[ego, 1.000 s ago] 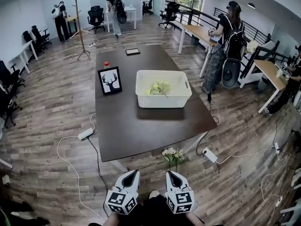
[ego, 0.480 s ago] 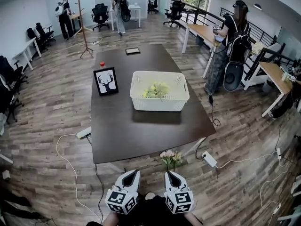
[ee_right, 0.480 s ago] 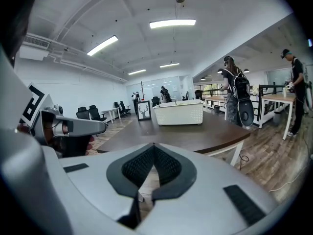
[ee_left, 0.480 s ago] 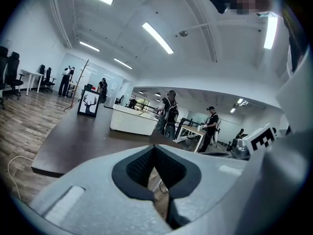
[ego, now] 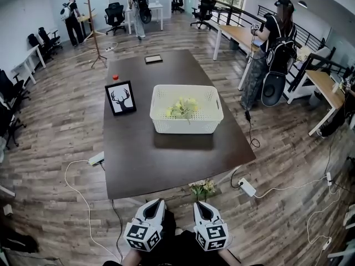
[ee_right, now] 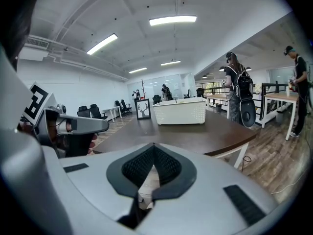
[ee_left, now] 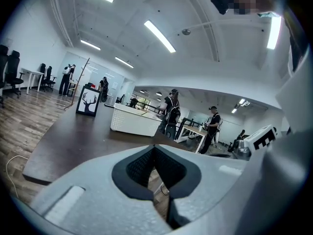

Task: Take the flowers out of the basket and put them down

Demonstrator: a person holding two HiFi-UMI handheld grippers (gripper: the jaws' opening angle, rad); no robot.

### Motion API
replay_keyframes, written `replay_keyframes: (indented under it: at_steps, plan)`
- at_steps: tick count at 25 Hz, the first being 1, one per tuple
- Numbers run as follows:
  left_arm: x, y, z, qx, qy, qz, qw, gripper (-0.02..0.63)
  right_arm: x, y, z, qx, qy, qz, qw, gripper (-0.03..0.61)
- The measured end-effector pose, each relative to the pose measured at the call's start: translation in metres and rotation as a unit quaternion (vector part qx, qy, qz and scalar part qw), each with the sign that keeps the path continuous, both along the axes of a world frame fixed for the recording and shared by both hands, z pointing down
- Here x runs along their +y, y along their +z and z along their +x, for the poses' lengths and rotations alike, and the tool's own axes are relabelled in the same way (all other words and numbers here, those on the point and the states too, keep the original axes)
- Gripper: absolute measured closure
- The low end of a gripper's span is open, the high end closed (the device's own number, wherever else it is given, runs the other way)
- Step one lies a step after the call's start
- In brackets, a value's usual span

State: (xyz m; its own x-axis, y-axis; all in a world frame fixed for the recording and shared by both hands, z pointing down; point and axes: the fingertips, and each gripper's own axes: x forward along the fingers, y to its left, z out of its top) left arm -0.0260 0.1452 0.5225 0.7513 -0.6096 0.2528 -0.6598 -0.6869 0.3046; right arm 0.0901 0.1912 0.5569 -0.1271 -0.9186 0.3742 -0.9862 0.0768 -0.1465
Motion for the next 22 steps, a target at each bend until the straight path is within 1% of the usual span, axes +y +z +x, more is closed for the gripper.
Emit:
replay_keyframes:
  at_steps: [8,15,22]
  plan:
    - [-0.060,-0.010,0.022,0.013,0.016,0.004,0.9998,0.606,-0.052,-0.008,0.020,0.014,0.012,-0.004,1.000,0.572]
    - [-0.115,-0.009,0.024,0.019,0.022,0.000,0.9996,0.606,-0.101,-0.009,0.025,0.019,0.026,-0.009,0.999,0.572]
    - [-0.164,-0.012,0.025,0.020,0.042,0.002,0.9989,0.606,-0.145,-0.010,0.023,0.017,0.045,-0.011,0.999,0.571]
